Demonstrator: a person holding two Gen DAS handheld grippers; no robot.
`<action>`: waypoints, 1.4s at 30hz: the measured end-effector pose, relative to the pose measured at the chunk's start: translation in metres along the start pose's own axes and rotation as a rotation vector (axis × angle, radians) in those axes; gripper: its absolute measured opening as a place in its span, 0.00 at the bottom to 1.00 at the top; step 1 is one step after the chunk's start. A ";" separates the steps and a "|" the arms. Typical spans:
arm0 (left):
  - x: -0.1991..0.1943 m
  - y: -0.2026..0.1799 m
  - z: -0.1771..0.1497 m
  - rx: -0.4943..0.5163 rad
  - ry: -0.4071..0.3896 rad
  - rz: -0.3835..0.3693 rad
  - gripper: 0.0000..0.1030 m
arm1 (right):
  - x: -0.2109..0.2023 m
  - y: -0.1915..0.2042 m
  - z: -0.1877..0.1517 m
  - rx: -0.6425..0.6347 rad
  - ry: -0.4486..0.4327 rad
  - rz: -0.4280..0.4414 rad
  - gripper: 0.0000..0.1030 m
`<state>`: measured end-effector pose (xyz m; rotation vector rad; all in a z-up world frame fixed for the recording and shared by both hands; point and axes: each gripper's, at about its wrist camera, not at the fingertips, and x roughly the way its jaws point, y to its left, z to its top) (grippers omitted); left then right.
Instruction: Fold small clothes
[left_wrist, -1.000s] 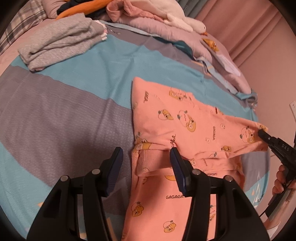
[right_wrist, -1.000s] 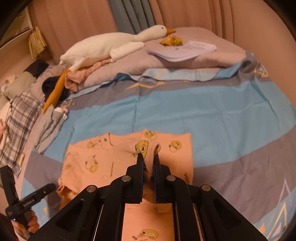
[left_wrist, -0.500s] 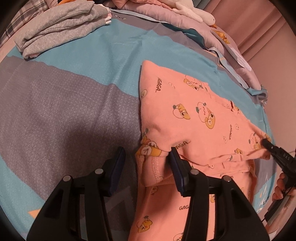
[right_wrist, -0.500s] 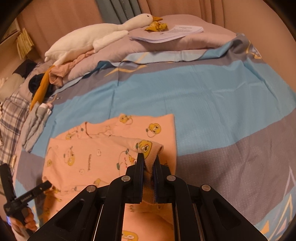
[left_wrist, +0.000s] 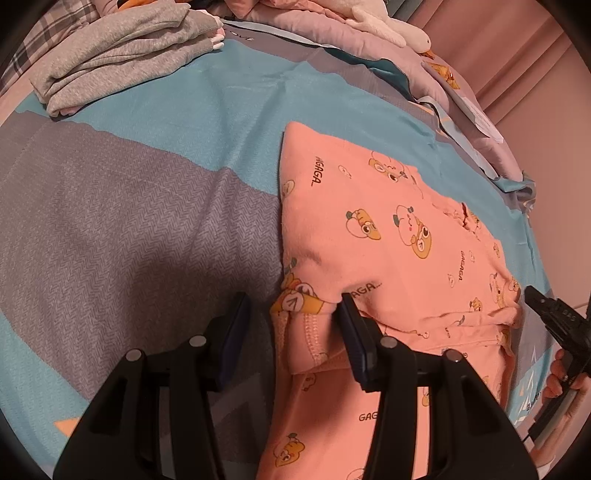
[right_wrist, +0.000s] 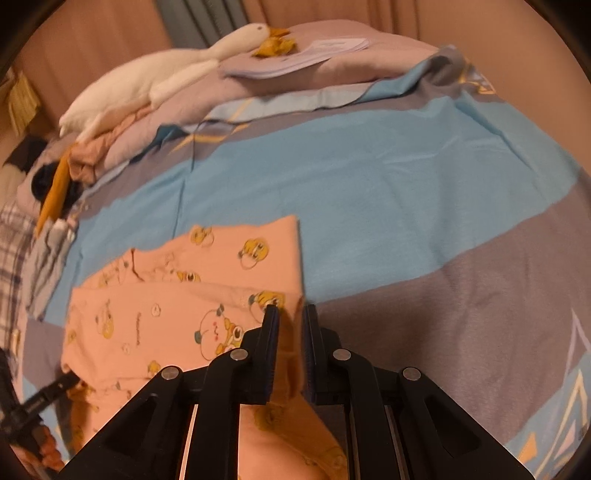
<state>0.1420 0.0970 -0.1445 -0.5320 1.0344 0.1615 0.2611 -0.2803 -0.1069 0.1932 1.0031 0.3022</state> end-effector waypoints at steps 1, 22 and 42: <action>0.001 -0.001 0.000 0.000 -0.001 0.000 0.48 | -0.006 -0.004 0.000 0.015 -0.007 0.012 0.23; -0.005 0.005 -0.005 -0.030 -0.013 -0.020 0.48 | 0.026 0.009 -0.045 -0.018 0.105 0.009 0.32; -0.017 0.009 -0.013 -0.036 -0.021 -0.005 0.46 | 0.007 0.021 -0.046 -0.059 0.030 -0.005 0.13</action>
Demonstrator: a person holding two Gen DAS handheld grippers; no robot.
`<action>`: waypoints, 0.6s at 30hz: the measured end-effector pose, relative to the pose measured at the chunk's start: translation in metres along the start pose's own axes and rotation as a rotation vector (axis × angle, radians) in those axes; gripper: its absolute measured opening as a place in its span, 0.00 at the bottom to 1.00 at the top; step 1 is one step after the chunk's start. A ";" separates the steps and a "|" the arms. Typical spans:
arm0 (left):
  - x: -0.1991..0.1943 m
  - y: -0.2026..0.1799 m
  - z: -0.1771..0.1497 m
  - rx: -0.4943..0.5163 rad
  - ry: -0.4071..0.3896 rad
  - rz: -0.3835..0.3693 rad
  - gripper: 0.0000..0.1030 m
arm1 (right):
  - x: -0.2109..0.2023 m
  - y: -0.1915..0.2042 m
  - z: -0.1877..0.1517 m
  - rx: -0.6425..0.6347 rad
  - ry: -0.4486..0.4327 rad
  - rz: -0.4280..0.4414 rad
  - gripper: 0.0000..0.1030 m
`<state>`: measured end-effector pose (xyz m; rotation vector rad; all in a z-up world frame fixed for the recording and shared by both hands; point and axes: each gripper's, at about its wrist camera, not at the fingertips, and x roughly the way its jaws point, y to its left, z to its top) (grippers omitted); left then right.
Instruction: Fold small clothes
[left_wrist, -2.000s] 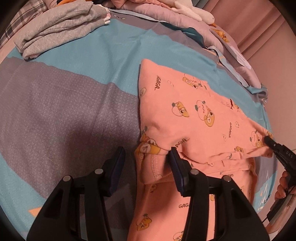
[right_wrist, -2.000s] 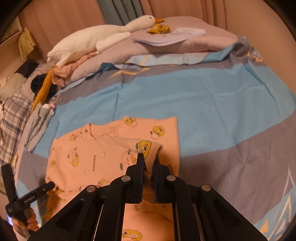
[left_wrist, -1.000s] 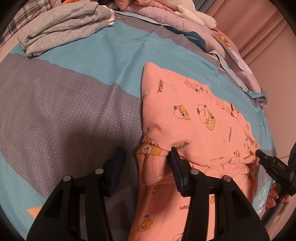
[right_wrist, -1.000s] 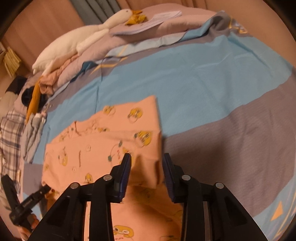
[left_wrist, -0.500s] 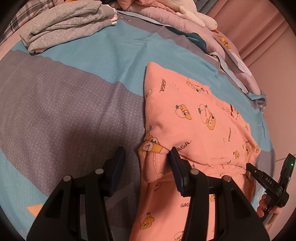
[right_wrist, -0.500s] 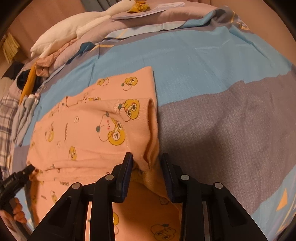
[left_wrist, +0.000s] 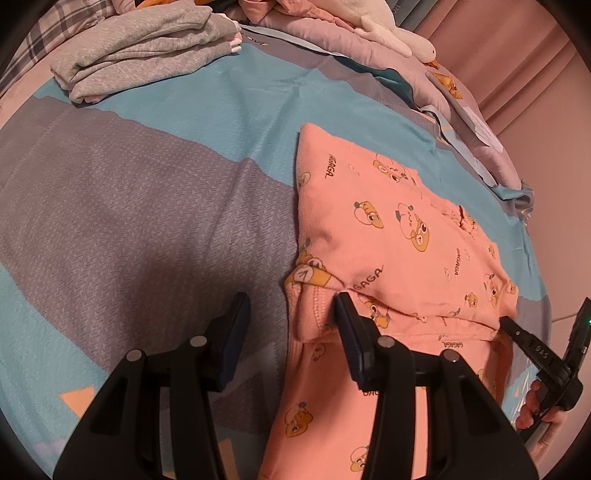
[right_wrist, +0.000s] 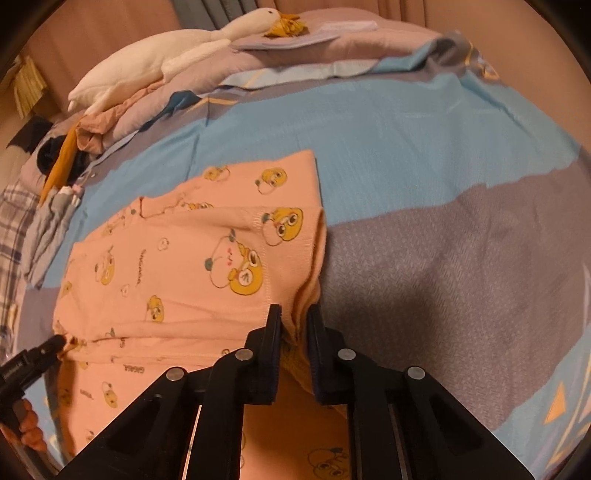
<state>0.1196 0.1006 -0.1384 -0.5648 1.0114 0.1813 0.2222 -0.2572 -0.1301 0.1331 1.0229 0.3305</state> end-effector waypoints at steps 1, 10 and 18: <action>0.000 0.000 0.000 -0.003 -0.001 0.002 0.46 | -0.004 0.000 0.002 0.003 -0.011 0.008 0.13; 0.001 -0.001 -0.003 -0.003 0.001 0.016 0.46 | 0.000 -0.012 0.006 0.034 -0.007 0.030 0.11; -0.004 -0.002 -0.008 0.002 0.002 0.025 0.46 | 0.016 -0.013 0.000 0.036 0.022 -0.009 0.11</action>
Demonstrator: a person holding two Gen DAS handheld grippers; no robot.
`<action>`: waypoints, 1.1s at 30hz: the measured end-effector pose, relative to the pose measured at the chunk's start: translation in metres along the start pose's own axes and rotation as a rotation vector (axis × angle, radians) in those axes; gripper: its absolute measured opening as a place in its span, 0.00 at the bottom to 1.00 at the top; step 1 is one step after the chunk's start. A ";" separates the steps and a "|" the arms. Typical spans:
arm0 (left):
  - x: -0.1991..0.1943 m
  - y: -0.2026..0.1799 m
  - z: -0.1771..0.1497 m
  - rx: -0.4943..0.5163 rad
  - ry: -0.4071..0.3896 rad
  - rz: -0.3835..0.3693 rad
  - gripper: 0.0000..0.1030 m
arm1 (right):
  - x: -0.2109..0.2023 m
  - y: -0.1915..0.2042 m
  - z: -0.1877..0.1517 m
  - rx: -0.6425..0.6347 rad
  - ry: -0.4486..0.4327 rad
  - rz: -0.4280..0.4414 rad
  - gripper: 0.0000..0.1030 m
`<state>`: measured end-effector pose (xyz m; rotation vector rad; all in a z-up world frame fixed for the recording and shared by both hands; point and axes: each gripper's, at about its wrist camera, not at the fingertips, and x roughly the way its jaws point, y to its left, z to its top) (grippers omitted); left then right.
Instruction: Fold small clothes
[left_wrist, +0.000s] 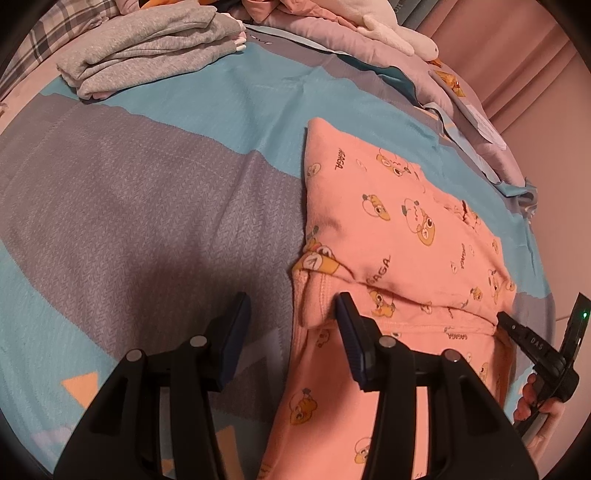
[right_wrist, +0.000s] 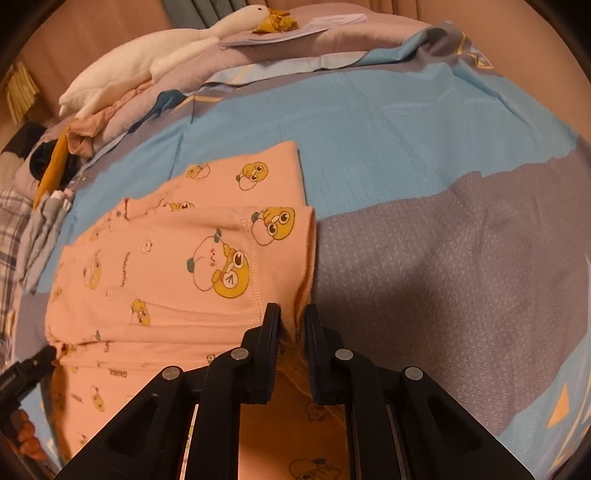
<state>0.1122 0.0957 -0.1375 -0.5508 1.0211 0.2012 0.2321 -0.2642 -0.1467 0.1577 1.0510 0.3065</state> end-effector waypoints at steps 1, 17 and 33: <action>-0.001 0.000 -0.001 0.001 0.000 -0.001 0.45 | -0.002 0.000 0.000 -0.003 -0.005 -0.003 0.11; -0.060 -0.007 -0.056 0.066 0.002 -0.150 0.76 | -0.089 -0.005 -0.023 -0.150 -0.165 0.009 0.52; -0.065 0.015 -0.131 0.043 0.127 -0.221 0.74 | -0.109 -0.052 -0.118 -0.134 -0.020 0.077 0.61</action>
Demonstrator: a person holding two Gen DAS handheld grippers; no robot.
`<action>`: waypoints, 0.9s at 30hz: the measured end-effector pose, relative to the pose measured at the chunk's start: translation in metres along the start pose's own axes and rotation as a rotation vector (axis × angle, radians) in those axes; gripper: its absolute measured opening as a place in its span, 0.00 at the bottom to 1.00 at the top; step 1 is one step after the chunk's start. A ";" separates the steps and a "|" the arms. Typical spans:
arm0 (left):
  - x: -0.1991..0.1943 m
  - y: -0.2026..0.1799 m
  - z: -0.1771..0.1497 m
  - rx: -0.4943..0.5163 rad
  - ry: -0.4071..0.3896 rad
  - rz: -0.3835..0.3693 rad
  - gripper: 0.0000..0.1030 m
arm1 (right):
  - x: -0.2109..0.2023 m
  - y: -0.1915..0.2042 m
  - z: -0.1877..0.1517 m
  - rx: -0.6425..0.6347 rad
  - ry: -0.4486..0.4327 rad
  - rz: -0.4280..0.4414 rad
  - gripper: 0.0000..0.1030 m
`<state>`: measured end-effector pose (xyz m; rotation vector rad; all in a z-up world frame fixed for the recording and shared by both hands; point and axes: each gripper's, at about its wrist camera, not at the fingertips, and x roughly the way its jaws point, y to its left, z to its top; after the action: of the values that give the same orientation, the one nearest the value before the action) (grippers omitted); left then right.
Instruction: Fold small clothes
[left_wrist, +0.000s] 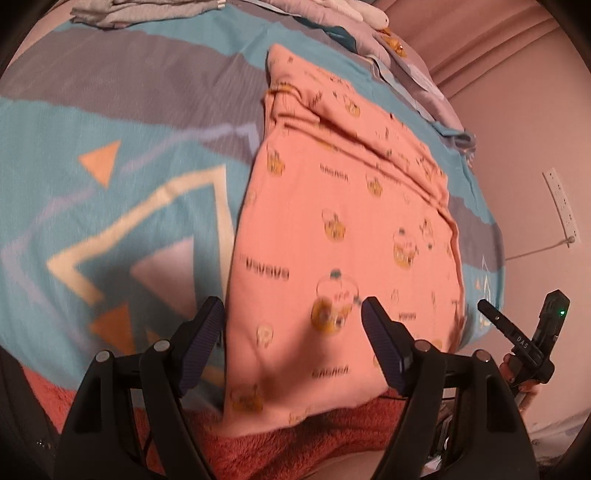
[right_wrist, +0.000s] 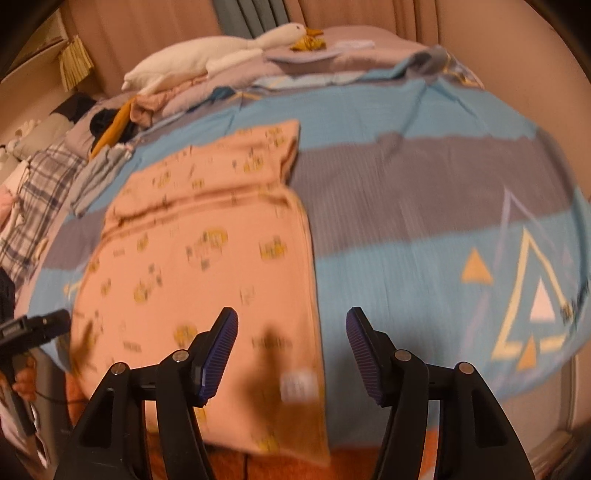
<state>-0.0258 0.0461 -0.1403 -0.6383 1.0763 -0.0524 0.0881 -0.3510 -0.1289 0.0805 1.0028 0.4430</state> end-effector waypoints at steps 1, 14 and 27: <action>-0.001 0.000 -0.002 0.001 -0.001 0.002 0.73 | 0.001 -0.001 -0.007 0.005 0.016 -0.003 0.62; 0.000 -0.002 -0.039 0.023 0.056 0.023 0.57 | 0.005 0.000 -0.054 -0.011 0.125 -0.011 0.62; 0.015 0.001 -0.057 0.035 0.126 0.066 0.15 | 0.027 0.004 -0.075 -0.045 0.228 0.007 0.45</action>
<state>-0.0662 0.0152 -0.1706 -0.5739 1.2150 -0.0547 0.0368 -0.3465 -0.1901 -0.0074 1.2158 0.4882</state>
